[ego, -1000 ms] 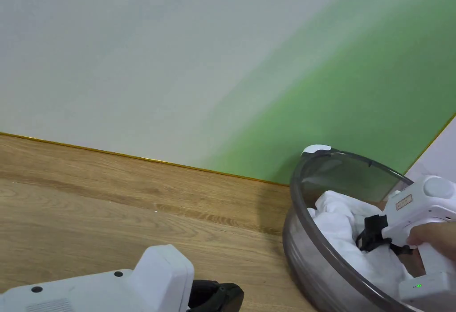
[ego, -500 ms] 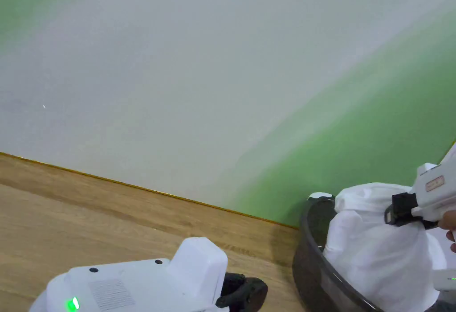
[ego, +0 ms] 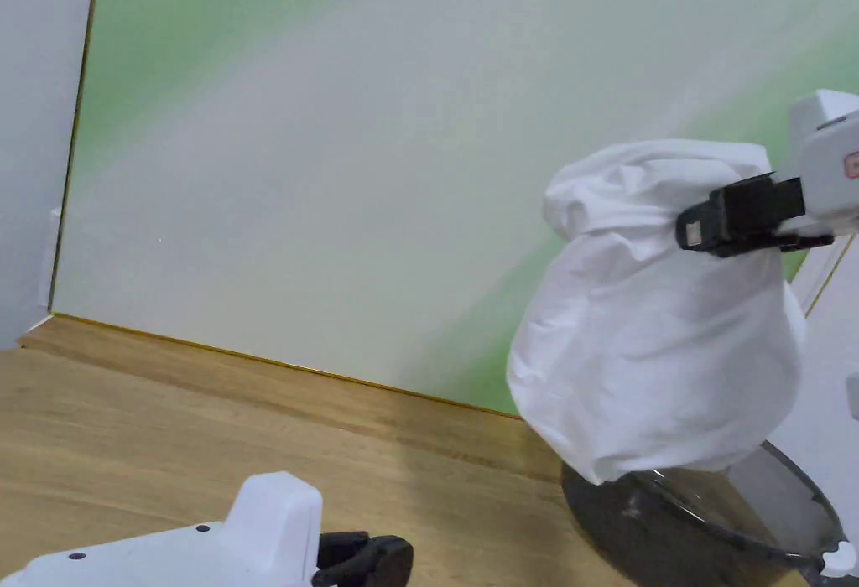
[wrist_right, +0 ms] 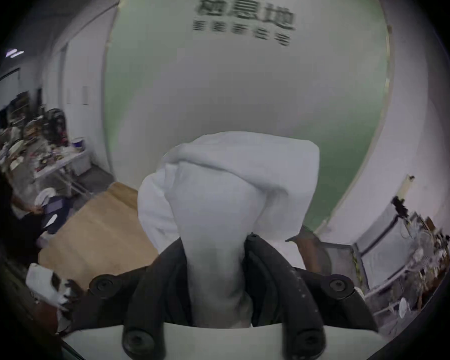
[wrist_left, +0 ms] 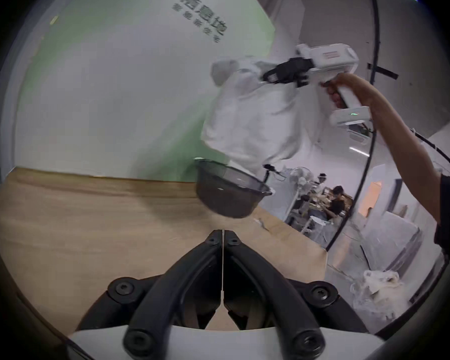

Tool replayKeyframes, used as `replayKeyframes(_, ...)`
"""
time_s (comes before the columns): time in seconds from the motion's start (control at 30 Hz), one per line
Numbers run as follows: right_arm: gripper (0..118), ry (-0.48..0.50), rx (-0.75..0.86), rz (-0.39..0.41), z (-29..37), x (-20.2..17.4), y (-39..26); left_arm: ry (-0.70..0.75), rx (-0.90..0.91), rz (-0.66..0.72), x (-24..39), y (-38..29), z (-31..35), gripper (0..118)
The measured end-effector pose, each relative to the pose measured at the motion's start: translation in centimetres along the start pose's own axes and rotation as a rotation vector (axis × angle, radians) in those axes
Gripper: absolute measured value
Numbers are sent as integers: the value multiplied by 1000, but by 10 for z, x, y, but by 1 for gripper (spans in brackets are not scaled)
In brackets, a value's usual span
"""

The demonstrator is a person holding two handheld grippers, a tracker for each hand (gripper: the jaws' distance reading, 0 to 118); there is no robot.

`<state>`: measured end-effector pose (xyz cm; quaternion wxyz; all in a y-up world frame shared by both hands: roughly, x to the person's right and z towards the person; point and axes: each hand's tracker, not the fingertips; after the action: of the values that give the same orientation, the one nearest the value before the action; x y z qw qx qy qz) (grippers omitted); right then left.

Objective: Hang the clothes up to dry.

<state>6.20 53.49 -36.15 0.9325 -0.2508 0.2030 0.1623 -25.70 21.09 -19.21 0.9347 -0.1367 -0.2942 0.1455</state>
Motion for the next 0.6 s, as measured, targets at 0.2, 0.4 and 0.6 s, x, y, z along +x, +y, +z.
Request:
replayKeyframes(0.2, 26, 219, -46, 3, -58, -81, -35, 72, 19, 55, -15, -10, 49, 0)
replayKeyframes(0.4, 26, 389, -134, -13, -139, -154, -101, 220, -55, 6, -19, -23, 68, 0)
replayKeyframes(0.6, 26, 415, -333, -41, -216, -167, -181, 316, -157, 55, -33, -48, 62, 0)
